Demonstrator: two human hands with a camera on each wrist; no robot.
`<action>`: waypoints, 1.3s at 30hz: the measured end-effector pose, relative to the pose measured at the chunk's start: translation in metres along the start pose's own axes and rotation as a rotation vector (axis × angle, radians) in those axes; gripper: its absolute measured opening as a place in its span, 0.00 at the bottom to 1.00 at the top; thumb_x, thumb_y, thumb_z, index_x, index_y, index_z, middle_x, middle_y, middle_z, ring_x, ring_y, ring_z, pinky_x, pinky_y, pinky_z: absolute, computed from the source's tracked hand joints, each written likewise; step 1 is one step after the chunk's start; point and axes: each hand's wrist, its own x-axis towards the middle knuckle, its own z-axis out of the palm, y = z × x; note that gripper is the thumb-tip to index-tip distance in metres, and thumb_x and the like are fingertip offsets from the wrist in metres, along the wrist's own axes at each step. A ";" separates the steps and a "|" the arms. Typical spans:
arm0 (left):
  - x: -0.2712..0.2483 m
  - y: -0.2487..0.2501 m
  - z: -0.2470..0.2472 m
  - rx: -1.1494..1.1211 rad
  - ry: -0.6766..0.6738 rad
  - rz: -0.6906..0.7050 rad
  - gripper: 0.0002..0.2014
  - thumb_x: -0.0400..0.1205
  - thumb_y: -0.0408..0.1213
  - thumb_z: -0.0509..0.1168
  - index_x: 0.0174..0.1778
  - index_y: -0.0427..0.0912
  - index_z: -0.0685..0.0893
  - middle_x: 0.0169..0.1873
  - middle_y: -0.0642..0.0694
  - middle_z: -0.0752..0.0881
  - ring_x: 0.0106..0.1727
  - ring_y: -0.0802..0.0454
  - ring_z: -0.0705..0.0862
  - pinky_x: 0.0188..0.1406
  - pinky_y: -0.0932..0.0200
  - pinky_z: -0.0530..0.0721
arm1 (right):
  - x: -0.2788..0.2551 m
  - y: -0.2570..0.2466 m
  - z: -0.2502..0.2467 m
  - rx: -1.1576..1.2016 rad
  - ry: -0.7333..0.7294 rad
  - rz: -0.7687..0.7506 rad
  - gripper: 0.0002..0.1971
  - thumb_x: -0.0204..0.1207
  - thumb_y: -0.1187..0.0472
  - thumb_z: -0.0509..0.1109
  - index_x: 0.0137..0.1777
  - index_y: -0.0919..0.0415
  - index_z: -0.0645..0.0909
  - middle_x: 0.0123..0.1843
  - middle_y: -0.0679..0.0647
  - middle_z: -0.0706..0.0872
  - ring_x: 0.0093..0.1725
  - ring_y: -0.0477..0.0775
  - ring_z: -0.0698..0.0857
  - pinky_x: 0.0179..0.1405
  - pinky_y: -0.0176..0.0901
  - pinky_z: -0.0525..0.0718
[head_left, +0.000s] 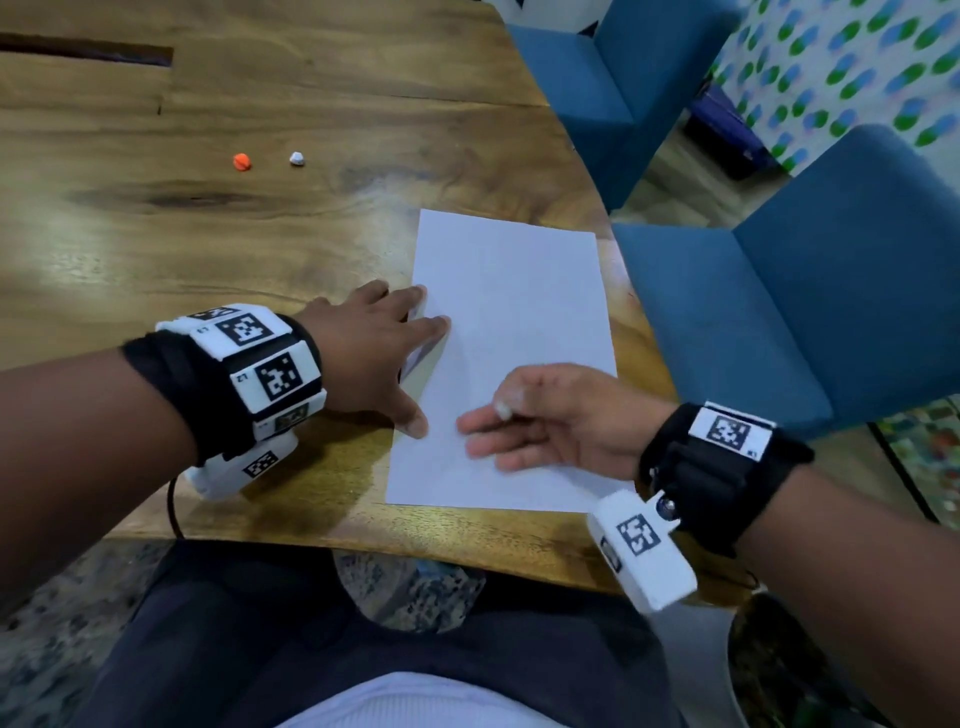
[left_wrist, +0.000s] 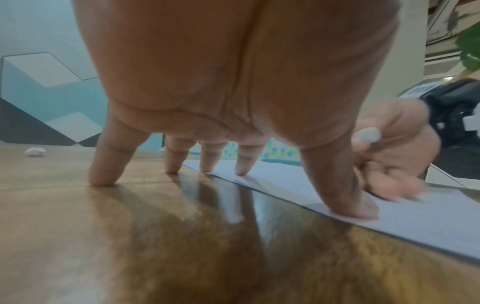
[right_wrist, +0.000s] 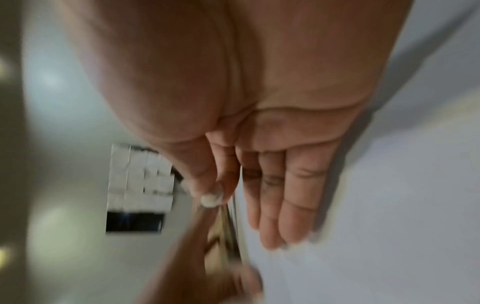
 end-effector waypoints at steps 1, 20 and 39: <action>-0.001 0.000 0.000 0.002 0.006 0.002 0.59 0.65 0.77 0.70 0.87 0.62 0.46 0.89 0.52 0.42 0.88 0.45 0.46 0.73 0.30 0.74 | 0.001 -0.001 -0.008 0.082 0.122 -0.065 0.05 0.84 0.64 0.65 0.46 0.63 0.79 0.67 0.70 0.85 0.64 0.68 0.87 0.57 0.52 0.89; -0.018 0.002 0.002 0.039 -0.017 -0.007 0.61 0.67 0.78 0.68 0.89 0.57 0.43 0.89 0.56 0.39 0.89 0.48 0.42 0.82 0.29 0.60 | 0.041 -0.044 -0.041 0.271 0.661 -0.349 0.05 0.86 0.58 0.64 0.51 0.59 0.77 0.55 0.61 0.88 0.52 0.59 0.90 0.55 0.52 0.88; 0.085 0.047 -0.076 0.072 0.110 0.048 0.49 0.69 0.70 0.74 0.83 0.53 0.66 0.73 0.43 0.72 0.71 0.38 0.73 0.56 0.43 0.82 | 0.044 -0.088 -0.090 -0.575 0.761 -0.268 0.06 0.75 0.65 0.73 0.37 0.60 0.82 0.34 0.57 0.84 0.29 0.51 0.80 0.27 0.43 0.82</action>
